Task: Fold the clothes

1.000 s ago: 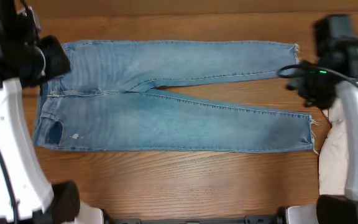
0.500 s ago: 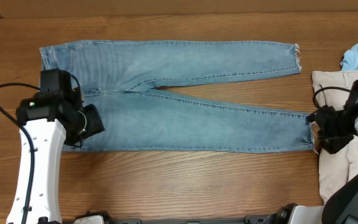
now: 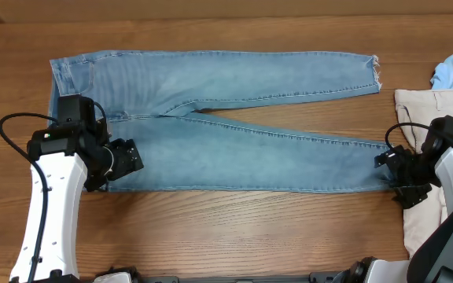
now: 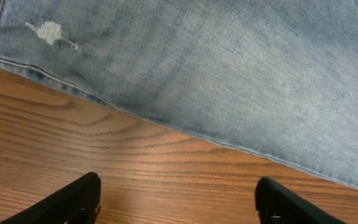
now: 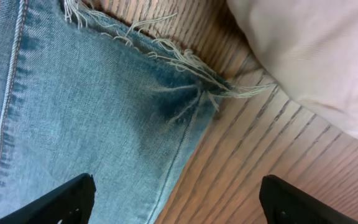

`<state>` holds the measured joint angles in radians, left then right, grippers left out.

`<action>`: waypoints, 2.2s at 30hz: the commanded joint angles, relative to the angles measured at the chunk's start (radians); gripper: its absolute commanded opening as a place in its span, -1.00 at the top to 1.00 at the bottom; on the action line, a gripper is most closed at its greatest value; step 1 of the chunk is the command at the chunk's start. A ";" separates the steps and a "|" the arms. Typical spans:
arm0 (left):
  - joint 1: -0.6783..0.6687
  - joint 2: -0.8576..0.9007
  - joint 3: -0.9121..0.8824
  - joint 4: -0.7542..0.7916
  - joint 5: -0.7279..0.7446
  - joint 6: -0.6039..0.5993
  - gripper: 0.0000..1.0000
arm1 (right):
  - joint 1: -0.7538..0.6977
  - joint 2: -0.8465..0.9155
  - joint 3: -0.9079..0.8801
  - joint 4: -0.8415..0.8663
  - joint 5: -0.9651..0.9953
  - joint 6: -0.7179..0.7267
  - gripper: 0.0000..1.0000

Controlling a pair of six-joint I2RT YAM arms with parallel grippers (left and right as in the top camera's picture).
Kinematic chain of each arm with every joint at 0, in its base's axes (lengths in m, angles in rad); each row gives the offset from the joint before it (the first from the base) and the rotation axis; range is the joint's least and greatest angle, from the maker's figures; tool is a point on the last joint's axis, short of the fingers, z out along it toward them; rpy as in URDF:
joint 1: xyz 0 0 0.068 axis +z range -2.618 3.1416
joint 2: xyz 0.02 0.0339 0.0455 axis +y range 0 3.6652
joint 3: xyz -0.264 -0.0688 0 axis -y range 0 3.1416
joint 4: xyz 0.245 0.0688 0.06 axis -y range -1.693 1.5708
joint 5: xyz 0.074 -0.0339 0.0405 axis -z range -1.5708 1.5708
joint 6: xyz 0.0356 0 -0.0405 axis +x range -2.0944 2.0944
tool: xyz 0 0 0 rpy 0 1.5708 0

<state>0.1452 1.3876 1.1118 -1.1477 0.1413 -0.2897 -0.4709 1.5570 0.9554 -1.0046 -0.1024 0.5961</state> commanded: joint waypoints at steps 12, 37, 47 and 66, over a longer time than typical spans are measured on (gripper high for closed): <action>-0.003 -0.013 -0.005 0.009 0.072 -0.007 -0.87 | 0.000 -0.010 -0.186 0.221 0.014 0.138 -0.47; 0.181 -0.013 -0.043 0.005 -0.146 -0.409 -1.00 | 0.000 -0.009 -0.236 0.407 0.021 0.119 0.92; 0.306 -0.011 -0.273 0.364 -0.278 -0.571 -0.85 | 0.000 -0.009 -0.236 0.435 0.031 0.104 0.92; 0.320 0.340 -0.278 0.601 -0.347 -0.538 0.63 | 0.000 -0.009 -0.237 0.433 0.033 0.103 0.92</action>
<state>0.4469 1.6787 0.8547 -0.5247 -0.1459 -0.8391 -0.4694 1.5475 0.7250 -0.5777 -0.1005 0.7055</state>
